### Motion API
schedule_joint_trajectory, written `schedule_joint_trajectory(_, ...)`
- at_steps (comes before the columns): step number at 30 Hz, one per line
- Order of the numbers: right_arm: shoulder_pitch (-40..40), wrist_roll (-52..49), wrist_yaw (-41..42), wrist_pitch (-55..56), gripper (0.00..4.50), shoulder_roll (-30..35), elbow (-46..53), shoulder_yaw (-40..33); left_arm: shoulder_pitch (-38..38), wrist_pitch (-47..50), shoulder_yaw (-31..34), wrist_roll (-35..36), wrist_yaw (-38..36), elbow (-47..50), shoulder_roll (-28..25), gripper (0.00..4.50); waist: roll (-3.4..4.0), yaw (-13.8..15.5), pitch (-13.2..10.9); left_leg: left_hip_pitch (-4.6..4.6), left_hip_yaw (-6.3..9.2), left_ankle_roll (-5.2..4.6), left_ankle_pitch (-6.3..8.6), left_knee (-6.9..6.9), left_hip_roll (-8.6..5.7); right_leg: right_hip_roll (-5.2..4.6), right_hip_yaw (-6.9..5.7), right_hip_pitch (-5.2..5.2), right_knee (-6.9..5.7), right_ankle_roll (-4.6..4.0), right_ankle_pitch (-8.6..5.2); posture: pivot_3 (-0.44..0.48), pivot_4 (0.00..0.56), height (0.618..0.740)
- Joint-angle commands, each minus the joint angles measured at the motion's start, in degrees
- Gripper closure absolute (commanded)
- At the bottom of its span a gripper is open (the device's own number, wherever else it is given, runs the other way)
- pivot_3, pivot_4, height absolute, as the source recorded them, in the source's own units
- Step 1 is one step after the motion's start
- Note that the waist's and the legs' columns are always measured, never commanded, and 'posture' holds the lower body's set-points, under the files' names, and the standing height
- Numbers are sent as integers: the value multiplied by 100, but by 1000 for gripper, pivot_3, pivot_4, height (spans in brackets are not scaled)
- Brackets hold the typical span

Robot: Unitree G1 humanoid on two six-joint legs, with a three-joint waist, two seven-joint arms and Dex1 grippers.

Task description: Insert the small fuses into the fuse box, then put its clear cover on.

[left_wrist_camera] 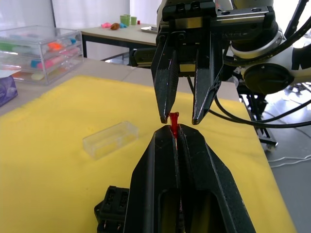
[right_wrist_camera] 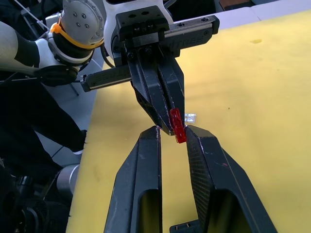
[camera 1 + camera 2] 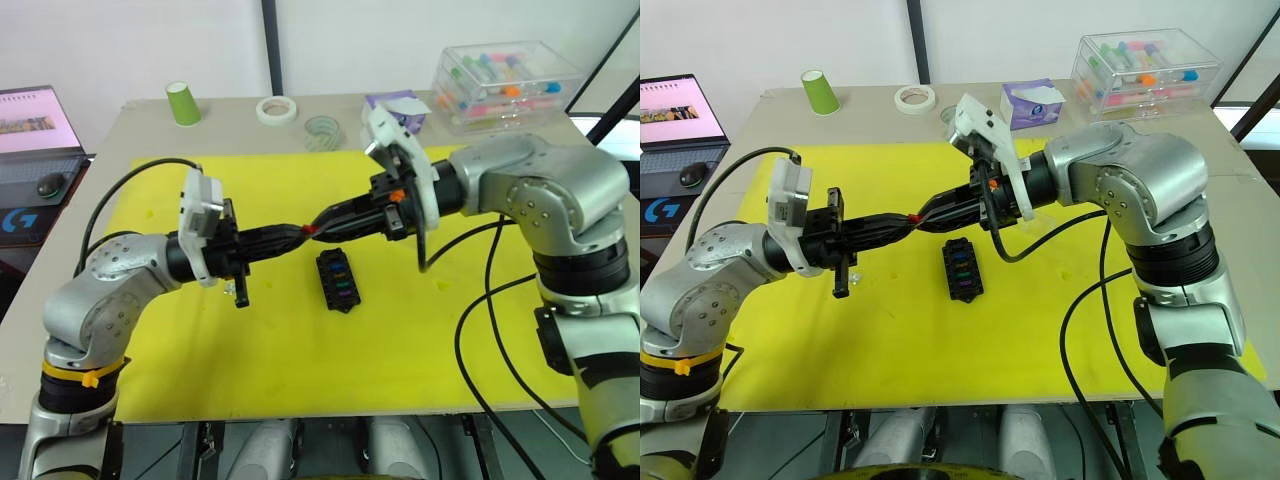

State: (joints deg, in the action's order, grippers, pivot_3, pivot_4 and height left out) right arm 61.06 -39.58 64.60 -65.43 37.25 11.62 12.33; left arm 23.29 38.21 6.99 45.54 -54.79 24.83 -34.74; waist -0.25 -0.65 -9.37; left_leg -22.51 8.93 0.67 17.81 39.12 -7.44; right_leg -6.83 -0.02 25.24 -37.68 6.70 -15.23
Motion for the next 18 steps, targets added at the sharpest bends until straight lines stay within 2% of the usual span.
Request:
schedule_joint_trajectory(1,124,-20,71,128,3694,47,121,-33,21,-122,5,17,-1,54,-53,4500,0,0,0,0,0,0,0,0,0,0,0,0,0,0,0,0,150,740)
schedule_joint_trajectory(10,116,21,168,265,3694,124,121,52,-40,-162,-20,-15,-20,58,-95,4500,0,-3,0,0,0,0,0,-1,0,0,0,0,1,0,0,0,150,740)
schedule_joint_trajectory(14,116,43,245,315,4490,151,127,81,-56,-204,-38,-44,-9,51,-107,4500,0,5,0,0,0,0,0,-1,0,0,0,-1,1,0,0,0,150,740)
schedule_joint_trajectory(18,120,66,285,335,4490,169,125,107,-67,-251,-48,-41,19,47,-119,4500,0,0,0,0,0,0,0,-2,1,0,0,0,2,0,0,0,150,740)
